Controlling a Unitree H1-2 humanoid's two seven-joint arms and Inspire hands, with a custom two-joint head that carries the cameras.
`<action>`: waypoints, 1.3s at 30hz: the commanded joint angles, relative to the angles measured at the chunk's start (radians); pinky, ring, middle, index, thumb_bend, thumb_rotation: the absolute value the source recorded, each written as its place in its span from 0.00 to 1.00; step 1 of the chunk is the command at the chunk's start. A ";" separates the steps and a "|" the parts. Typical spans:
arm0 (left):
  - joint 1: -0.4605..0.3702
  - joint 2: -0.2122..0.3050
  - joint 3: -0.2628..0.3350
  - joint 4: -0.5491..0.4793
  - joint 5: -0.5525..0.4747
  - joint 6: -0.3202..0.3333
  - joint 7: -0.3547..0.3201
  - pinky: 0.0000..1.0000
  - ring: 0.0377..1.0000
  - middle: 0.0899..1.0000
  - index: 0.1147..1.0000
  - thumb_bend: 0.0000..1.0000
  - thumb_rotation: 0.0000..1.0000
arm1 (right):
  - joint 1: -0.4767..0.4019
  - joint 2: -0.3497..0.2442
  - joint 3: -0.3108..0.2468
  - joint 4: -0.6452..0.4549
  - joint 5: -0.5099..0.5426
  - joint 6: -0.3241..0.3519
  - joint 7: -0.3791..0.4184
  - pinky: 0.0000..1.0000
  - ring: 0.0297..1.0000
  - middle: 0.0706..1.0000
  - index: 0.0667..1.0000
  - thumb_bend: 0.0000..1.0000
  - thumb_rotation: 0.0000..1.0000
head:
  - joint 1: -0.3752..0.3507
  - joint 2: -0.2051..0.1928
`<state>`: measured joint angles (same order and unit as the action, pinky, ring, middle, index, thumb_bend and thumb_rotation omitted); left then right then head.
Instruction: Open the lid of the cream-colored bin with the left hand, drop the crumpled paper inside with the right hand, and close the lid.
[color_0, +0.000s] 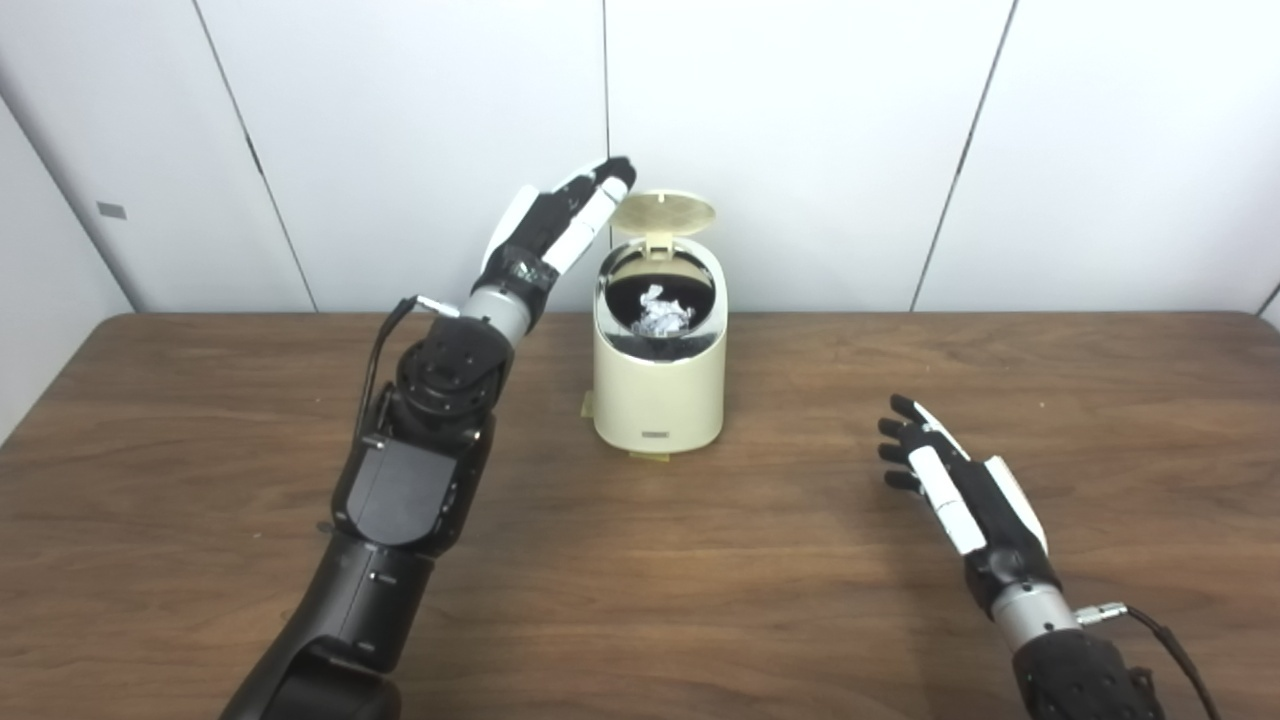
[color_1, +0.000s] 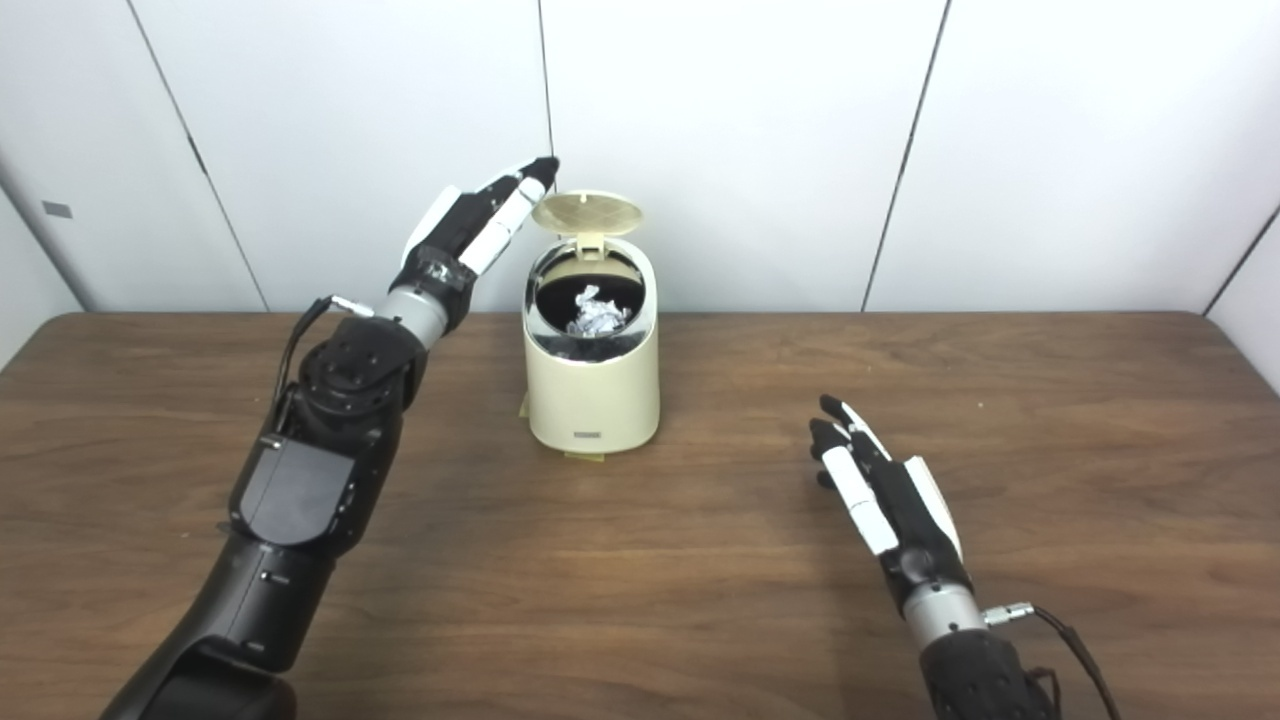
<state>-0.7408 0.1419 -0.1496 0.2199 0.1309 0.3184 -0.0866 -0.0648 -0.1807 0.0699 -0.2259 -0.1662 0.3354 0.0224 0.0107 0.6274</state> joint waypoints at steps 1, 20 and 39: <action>-0.075 0.018 -0.016 -0.015 0.058 -0.064 0.022 0.92 0.96 0.93 0.87 0.53 0.98 | -0.007 0.000 0.013 0.005 -0.022 -0.034 0.003 0.81 0.88 0.89 0.95 0.62 1.00 | -0.001 0.003; -0.044 0.158 -0.216 -0.108 0.580 -0.220 0.061 0.80 0.89 0.86 0.51 0.57 1.00 | -0.007 0.020 0.039 0.055 -0.155 -0.066 -0.041 0.86 0.89 0.89 0.99 0.61 1.00 | -0.021 0.012; 0.015 0.210 -0.334 -0.072 0.933 -0.335 0.098 0.93 0.93 0.84 0.51 0.56 1.00 | -0.002 0.008 0.075 0.044 -0.300 -0.111 -0.058 0.79 0.86 0.90 1.00 0.58 1.00 | -0.036 0.027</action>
<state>-0.6915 0.3319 -0.4846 0.1442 1.0311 0.0008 -0.0258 -0.0598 -0.1674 0.1426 -0.1656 -0.4482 0.2250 -0.0356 -0.0245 0.6535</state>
